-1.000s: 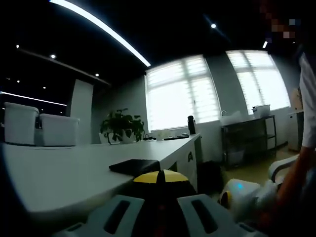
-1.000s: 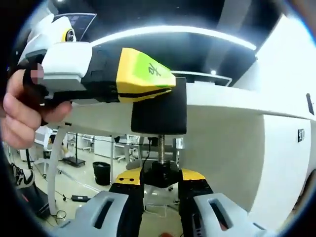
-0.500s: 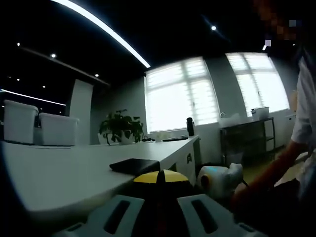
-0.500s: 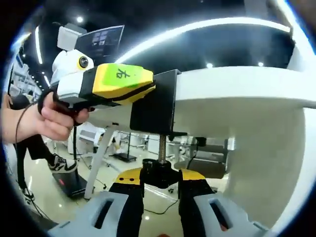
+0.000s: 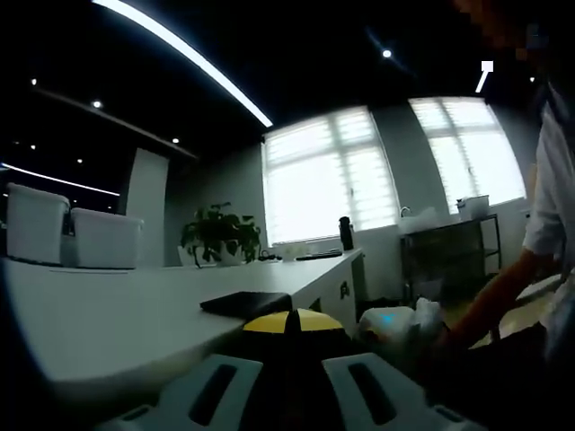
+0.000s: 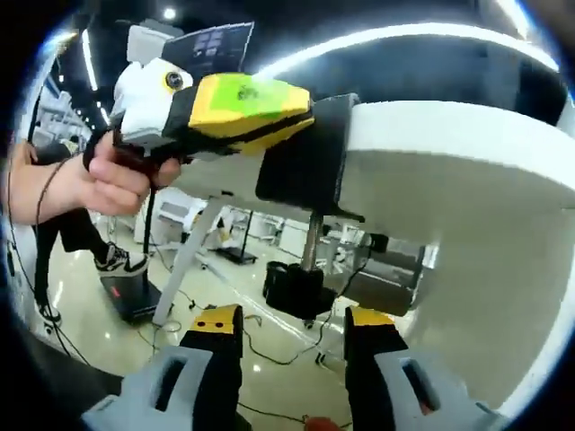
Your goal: Clamp the fixed fixture on the desktop, loosen the retaining clip, secure it to the edge of the desk, and tighten the retaining clip.
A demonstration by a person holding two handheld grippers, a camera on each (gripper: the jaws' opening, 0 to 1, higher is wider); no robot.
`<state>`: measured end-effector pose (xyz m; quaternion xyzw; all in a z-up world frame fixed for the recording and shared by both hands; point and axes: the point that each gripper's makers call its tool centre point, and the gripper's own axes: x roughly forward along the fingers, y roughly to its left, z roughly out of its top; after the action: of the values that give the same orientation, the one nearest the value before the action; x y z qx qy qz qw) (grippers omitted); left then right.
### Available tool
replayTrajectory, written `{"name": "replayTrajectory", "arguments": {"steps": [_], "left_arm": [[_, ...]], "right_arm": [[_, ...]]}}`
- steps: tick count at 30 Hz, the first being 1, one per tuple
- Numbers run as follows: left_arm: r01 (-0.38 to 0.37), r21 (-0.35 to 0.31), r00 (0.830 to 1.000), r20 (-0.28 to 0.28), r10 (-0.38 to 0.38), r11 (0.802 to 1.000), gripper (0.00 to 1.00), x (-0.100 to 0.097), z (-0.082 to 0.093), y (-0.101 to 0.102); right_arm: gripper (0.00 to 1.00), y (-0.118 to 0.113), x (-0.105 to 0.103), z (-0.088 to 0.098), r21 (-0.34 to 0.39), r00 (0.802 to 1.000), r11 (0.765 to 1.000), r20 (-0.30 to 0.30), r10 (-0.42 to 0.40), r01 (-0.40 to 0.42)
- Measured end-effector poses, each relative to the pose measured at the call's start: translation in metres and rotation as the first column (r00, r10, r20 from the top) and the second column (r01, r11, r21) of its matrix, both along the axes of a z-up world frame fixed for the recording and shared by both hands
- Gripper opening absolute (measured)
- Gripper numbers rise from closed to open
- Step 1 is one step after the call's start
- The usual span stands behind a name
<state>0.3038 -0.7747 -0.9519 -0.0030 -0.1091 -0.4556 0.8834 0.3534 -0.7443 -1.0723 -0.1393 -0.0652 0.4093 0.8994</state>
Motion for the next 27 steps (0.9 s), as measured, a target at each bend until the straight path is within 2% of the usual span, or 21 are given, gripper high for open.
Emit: {"name": "replayTrajectory", "arguments": {"steps": [2, 3, 5, 6, 7, 9, 12, 15, 18, 20, 22, 27], "left_arm": [[-0.006, 0.0, 1.0, 0.004, 0.006, 1.0, 0.02, 0.0, 0.0, 0.0], [-0.008, 0.003, 1.0, 0.005, 0.008, 1.0, 0.02, 0.001, -0.001, 0.0], [-0.009, 0.007, 1.0, 0.005, 0.009, 1.0, 0.02, 0.001, -0.001, 0.0], [-0.009, 0.007, 1.0, 0.004, 0.009, 1.0, 0.02, 0.001, -0.001, 0.0], [-0.009, 0.005, 1.0, 0.004, 0.009, 1.0, 0.02, 0.001, -0.001, 0.0], [-0.008, -0.002, 1.0, 0.003, 0.008, 1.0, 0.02, 0.001, -0.001, 0.001], [-0.006, -0.012, 1.0, -0.001, 0.006, 1.0, 0.02, 0.002, -0.001, 0.0], [-0.005, -0.004, 1.0, 0.0, 0.005, 1.0, 0.02, 0.002, -0.001, -0.002], [-0.011, 0.002, 1.0, 0.004, 0.011, 1.0, 0.02, 0.002, -0.001, -0.003], [-0.013, 0.001, 1.0, 0.004, 0.013, 1.0, 0.02, 0.002, -0.002, -0.003], [-0.01, -0.005, 1.0, 0.001, 0.01, 1.0, 0.02, 0.002, -0.002, -0.002], [-0.006, -0.012, 1.0, 0.0, 0.006, 1.0, 0.02, 0.002, -0.002, -0.002]], "right_arm": [[0.5, -0.002, -0.007, -0.004, 0.063, 0.998, 0.997, -0.023, -0.052, 0.054], [0.5, -0.004, -0.011, -0.003, 0.129, 0.995, 0.987, -0.054, -0.087, 0.093], [0.5, -0.013, -0.012, 0.003, 0.19, 0.984, 0.966, -0.059, -0.167, 0.176], [0.5, -0.02, -0.005, 0.004, 0.21, 0.975, 0.953, -0.069, -0.21, 0.22], [0.5, -0.026, -0.003, 0.006, 0.226, 0.963, 0.936, -0.076, -0.258, 0.269], [0.49, -0.035, 0.0, 0.011, 0.179, 0.936, 0.92, -0.03, -0.35, 0.349], [0.48, -0.031, 0.0, 0.02, 0.206, 0.941, 0.918, -0.042, -0.337, 0.338], [0.46, -0.028, 0.002, 0.023, 0.189, 0.935, 0.917, -0.023, -0.355, 0.352], [0.44, -0.025, 0.006, 0.026, 0.205, 0.931, 0.91, -0.03, -0.364, 0.362], [0.38, -0.023, 0.007, 0.027, 0.22, 0.93, 0.904, -0.045, -0.365, 0.366], [0.28, -0.024, 0.006, 0.029, 0.243, 0.924, 0.893, -0.053, -0.378, 0.379], [0.25, -0.02, 0.005, 0.029, 0.271, 0.931, 0.892, -0.075, -0.356, 0.363]]}}
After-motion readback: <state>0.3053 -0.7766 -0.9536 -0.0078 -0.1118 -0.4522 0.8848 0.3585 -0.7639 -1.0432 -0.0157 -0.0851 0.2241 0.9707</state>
